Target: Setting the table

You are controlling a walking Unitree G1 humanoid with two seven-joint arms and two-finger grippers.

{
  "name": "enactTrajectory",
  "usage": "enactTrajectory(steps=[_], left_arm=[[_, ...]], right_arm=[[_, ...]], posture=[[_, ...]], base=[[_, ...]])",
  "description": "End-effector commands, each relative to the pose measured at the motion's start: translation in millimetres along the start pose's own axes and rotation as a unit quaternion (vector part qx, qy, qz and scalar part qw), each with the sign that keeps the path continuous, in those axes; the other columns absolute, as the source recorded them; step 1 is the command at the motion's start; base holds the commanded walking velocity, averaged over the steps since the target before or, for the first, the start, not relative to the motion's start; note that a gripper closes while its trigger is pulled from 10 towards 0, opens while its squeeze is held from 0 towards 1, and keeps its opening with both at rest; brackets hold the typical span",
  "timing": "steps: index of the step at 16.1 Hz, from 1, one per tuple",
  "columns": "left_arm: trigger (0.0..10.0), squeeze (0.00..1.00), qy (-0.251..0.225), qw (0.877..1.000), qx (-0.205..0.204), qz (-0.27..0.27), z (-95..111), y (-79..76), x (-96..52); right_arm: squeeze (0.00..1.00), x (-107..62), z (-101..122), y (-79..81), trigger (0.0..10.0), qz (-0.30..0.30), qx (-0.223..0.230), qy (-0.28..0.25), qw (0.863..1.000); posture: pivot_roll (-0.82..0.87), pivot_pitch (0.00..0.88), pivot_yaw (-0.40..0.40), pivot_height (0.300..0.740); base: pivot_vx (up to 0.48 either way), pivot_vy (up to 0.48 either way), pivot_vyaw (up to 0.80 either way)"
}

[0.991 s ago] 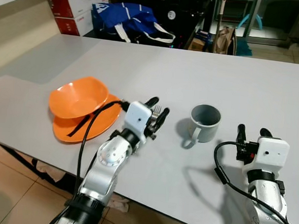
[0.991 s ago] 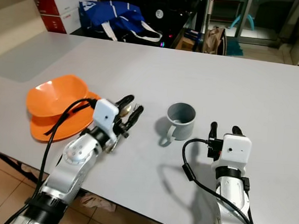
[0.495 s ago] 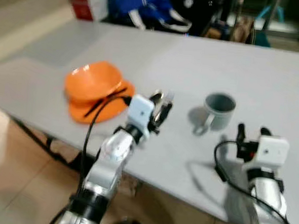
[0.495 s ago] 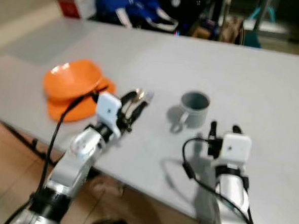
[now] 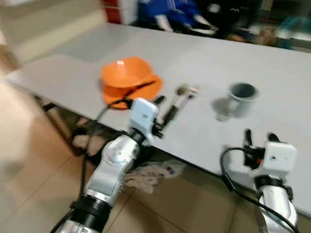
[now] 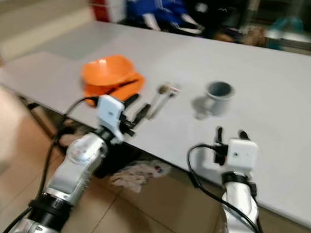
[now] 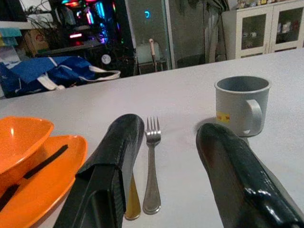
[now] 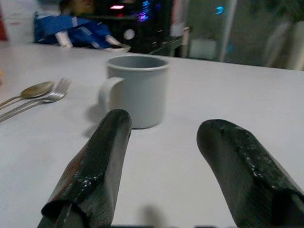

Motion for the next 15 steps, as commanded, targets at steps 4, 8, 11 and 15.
enactTrajectory(steps=[4, 8, 11, 15], left_arm=[[10.0, 0.0, 0.007, 0.999, 0.007, -0.031, -1, -8.5, 11.4], [10.0, 0.0, 0.002, 0.998, 0.005, -0.069, 0, -18.0, 14.8], [10.0, 0.0, -0.003, 0.997, -0.005, -0.076, 2, -17.1, 17.0], [10.0, 0.0, -0.012, 0.995, 0.005, -0.094, 4, -18.1, 16.5]], right_arm=[[0.0, -3.8, -1, -3.8, 10.0, -0.004, -0.005, 0.002, 1.0], [0.0, -9.3, -6, -5.3, 10.0, -0.004, -0.008, 0.009, 1.0], [0.0, -12.3, -11, -1.4, 10.0, 0.005, -0.008, 0.016, 1.0], [0.0, -11.1, -11, 2.2, 10.0, 0.011, -0.003, 0.016, 1.0]], posture=[[-0.18, 0.0, 0.156, 0.74], [-0.18, 0.0, 0.156, 0.74], [-0.18, 0.0, 0.152, 0.74], [-0.17, 0.0, 0.149, 0.74]], base=[[0.0, 0.0, -0.78], [0.0, 0.0, -0.78], [0.084, -0.409, -0.78], [0.301, -0.37, -0.78]])
Point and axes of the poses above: a point about 5 cm out from each wrist's last joint towards the gripper, its own x axis pointing out of the wrist towards the gripper, its own z axis along the axis of the wrist's last joint, y = z × x, the point moved 6 cm from there along x, pointing out of the wrist towards the gripper, and after that the axes turned 6 degrees about x, right-handed, at the moved point
